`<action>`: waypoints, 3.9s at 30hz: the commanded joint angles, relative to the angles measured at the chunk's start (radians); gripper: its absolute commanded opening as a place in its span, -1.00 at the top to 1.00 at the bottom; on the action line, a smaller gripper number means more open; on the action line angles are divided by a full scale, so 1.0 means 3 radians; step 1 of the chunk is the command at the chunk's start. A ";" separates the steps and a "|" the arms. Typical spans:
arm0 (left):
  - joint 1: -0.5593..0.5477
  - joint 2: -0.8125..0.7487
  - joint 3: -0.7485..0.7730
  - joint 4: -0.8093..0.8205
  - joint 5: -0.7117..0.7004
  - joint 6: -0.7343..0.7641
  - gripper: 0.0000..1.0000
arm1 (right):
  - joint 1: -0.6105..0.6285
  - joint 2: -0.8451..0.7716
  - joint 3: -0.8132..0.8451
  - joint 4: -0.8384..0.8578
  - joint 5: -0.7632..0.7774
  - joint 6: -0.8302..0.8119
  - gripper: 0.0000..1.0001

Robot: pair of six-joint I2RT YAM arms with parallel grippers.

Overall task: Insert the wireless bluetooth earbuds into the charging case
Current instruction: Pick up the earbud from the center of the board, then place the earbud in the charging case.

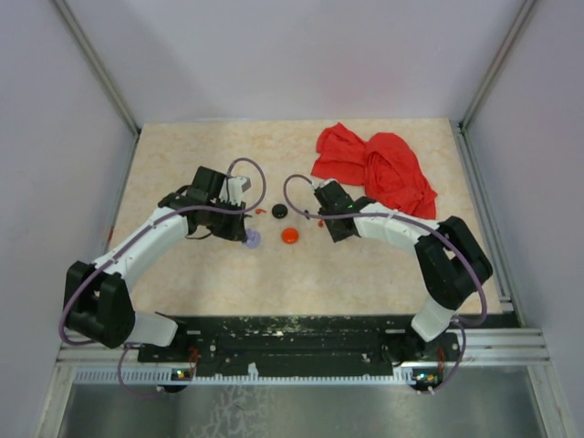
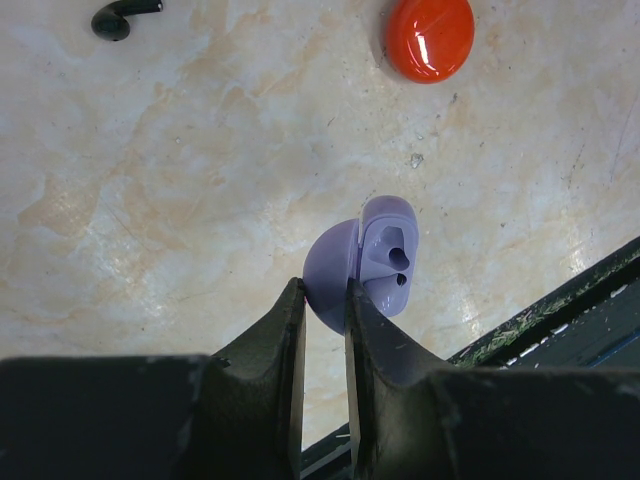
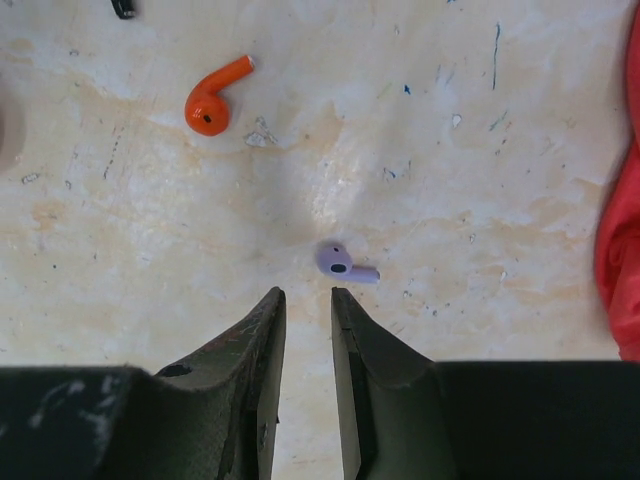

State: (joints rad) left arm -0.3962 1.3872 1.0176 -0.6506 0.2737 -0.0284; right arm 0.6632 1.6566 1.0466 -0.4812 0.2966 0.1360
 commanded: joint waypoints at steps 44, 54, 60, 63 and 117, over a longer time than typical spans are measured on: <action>0.0014 -0.0053 -0.0027 0.0046 0.0073 0.0026 0.99 | -0.0365 0.0220 -0.0157 0.0338 -0.0300 0.0232 0.56; -0.0030 -0.0053 -0.0005 0.0048 0.0142 -0.0011 0.99 | -0.0365 -0.0150 -0.0228 0.0537 -0.0571 0.0298 0.70; -0.0180 -0.0027 0.0086 0.0048 0.0113 -0.0089 0.99 | -0.0348 -0.0465 -0.0285 0.0850 -0.1016 0.0408 0.70; -0.0245 -0.0024 0.0151 0.0045 0.0106 -0.0145 0.99 | -0.0300 -0.0600 -0.0286 0.0967 -0.1151 0.0457 0.70; -0.0786 -0.0061 0.0245 0.0610 0.0132 -0.0502 0.99 | 0.0121 -0.1054 -0.0897 0.2657 -0.2357 0.1244 0.69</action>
State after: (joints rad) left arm -0.6323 1.4029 1.0863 -0.4919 0.3168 -0.2047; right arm 0.6918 1.3525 0.7723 0.2974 -0.4282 0.5423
